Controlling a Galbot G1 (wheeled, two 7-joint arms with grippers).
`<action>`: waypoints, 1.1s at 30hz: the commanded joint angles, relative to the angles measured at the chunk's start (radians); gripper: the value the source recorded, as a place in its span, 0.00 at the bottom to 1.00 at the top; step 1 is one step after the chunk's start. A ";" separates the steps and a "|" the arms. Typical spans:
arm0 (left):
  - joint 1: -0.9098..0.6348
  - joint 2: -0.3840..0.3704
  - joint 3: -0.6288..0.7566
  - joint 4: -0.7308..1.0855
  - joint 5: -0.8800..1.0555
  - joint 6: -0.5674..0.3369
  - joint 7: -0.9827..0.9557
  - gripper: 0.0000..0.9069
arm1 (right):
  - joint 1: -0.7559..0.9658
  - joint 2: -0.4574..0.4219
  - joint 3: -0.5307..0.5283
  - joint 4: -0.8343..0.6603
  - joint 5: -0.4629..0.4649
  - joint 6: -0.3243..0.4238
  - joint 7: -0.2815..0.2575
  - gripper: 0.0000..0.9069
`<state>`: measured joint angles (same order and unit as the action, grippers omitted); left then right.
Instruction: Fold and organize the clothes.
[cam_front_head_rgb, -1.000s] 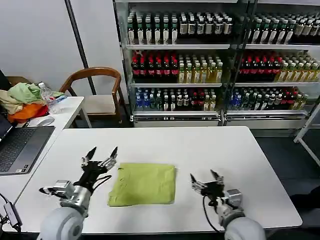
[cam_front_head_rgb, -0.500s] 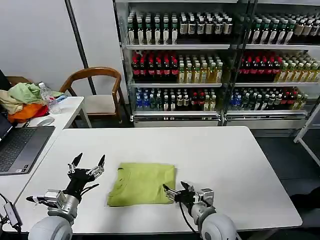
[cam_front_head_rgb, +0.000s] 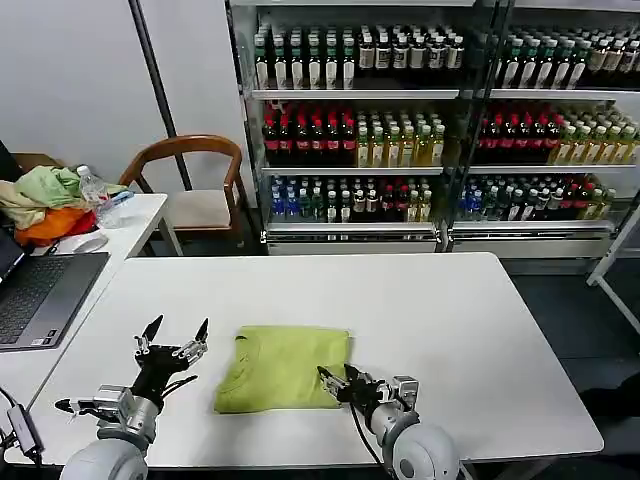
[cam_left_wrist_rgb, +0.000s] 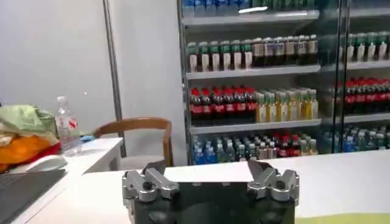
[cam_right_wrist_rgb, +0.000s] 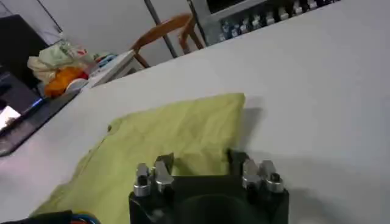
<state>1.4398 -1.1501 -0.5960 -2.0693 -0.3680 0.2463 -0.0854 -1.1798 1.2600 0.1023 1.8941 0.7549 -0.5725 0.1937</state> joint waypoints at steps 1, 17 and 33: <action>0.011 -0.004 0.000 0.004 0.017 0.006 -0.010 1.00 | 0.007 0.004 -0.011 -0.004 0.032 -0.007 0.005 0.00; 0.012 -0.009 0.009 0.013 0.022 0.006 -0.015 1.00 | 0.112 0.023 0.046 -0.055 -0.042 0.000 -0.011 0.00; 0.008 -0.023 0.022 0.039 0.041 0.002 -0.014 1.00 | 0.160 -0.006 0.137 -0.148 -0.084 0.081 0.018 0.00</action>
<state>1.4484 -1.1705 -0.5780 -2.0341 -0.3328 0.2489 -0.0993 -1.0500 1.2717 0.1919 1.7845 0.6907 -0.5300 0.2001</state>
